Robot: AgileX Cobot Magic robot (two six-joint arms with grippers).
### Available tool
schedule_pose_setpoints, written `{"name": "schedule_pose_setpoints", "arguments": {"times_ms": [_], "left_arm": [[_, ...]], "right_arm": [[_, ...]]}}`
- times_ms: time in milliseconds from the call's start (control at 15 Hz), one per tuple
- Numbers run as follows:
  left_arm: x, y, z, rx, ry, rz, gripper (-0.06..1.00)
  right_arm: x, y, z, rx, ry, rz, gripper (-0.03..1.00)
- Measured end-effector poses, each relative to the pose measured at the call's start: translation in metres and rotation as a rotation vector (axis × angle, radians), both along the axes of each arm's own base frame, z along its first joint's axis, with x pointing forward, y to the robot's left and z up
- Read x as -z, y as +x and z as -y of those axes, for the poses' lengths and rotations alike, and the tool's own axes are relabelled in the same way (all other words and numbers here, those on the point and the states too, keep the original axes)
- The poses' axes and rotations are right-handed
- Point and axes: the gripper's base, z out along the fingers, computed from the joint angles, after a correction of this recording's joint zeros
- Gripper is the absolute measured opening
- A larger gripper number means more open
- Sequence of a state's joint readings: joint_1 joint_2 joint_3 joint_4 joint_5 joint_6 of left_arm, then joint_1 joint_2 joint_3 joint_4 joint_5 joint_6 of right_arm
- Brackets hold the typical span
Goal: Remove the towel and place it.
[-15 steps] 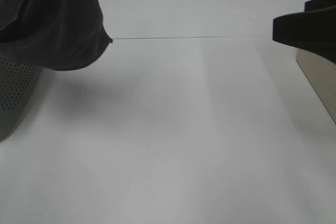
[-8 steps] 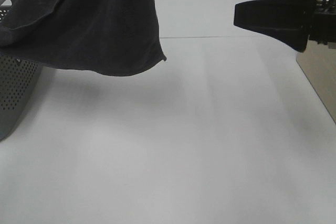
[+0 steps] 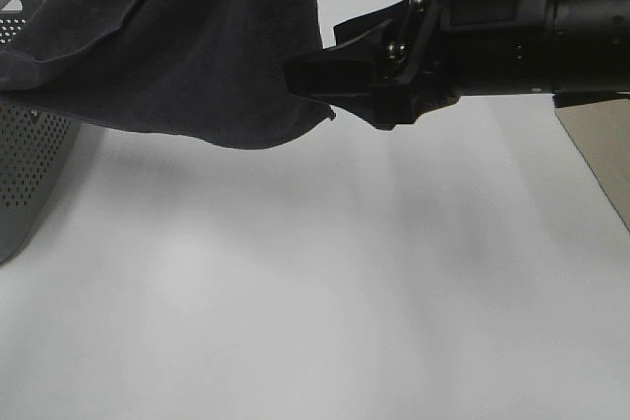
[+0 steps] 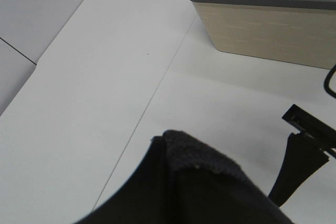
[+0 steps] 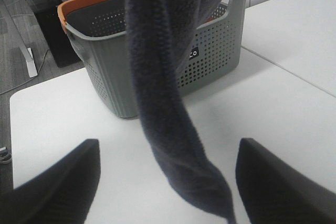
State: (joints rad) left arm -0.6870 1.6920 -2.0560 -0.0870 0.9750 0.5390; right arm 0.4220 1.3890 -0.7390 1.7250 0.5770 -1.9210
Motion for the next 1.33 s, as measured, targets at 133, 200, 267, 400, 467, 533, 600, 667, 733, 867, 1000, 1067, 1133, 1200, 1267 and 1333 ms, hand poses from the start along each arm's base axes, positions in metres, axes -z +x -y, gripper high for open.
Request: {"name": "schedule_pose_setpoints", "arguments": {"times_ms": [133, 200, 267, 400, 467, 533, 600, 667, 733, 867, 1000, 1067, 1133, 1200, 1267, 1333], "left_arm": [[0.0, 0.0, 0.0, 0.004, 0.001, 0.0, 0.0], [0.0, 0.0, 0.0, 0.005, 0.0, -0.001, 0.0], [0.0, 0.0, 0.0, 0.007, 0.001, -0.001, 0.0], [0.0, 0.0, 0.0, 0.013, 0.018, 0.015, 0.0], [0.0, 0.001, 0.0, 0.011, 0.024, 0.025, 0.0], [-0.001, 0.001, 0.0, 0.01, 0.021, 0.034, 0.0], [-0.002, 0.002, 0.0, 0.007, 0.014, 0.047, 0.0], [-0.002, 0.002, 0.0, 0.005, 0.014, 0.053, 0.0], [-0.002, 0.002, -0.001, 0.001, 0.02, 0.058, 0.0], [-0.002, 0.003, -0.001, -0.002, 0.027, 0.063, 0.0], [-0.002, 0.003, -0.001, -0.003, 0.028, 0.064, 0.0], [-0.002, 0.003, -0.001, -0.003, 0.029, 0.065, 0.0], [-0.002, 0.003, -0.002, -0.004, 0.029, 0.064, 0.0], [-0.002, 0.003, -0.002, -0.004, 0.029, 0.064, 0.0], [-0.002, 0.003, -0.002, -0.004, 0.029, 0.065, 0.0], [-0.002, 0.003, -0.002, -0.004, 0.029, 0.065, 0.0]], "right_arm": [[0.006, 0.008, -0.008, -0.021, -0.002, -0.023, 0.7], [0.009, 0.011, -0.011, -0.039, 0.006, -0.038, 0.7], [0.014, 0.016, -0.014, -0.051, 0.007, -0.055, 0.7], [0.029, 0.023, -0.018, -0.059, -0.005, -0.105, 0.7], [0.035, 0.023, -0.02, -0.083, 0.003, -0.131, 0.7], [0.039, 0.023, -0.022, -0.106, 0.014, -0.152, 0.7], [0.041, 0.023, -0.023, -0.117, 0.019, -0.162, 0.69], [0.04, 0.024, -0.024, -0.121, 0.024, -0.16, 0.65], [0.039, 0.024, -0.024, -0.125, 0.03, -0.159, 0.61], [0.039, 0.024, -0.025, -0.128, 0.03, -0.159, 0.52], [0.039, 0.024, -0.025, -0.128, 0.031, -0.161, 0.32], [0.039, 0.024, -0.025, -0.119, 0.038, -0.184, 0.23], [0.039, 0.023, -0.025, -0.108, 0.048, -0.219, 0.12], [0.04, 0.023, -0.024, -0.097, 0.051, -0.264, 0.02], [0.042, 0.021, -0.024, -0.094, 0.044, -0.302, 0.01], [0.043, 0.021, -0.024, -0.093, 0.038, -0.324, 0.01]]}}
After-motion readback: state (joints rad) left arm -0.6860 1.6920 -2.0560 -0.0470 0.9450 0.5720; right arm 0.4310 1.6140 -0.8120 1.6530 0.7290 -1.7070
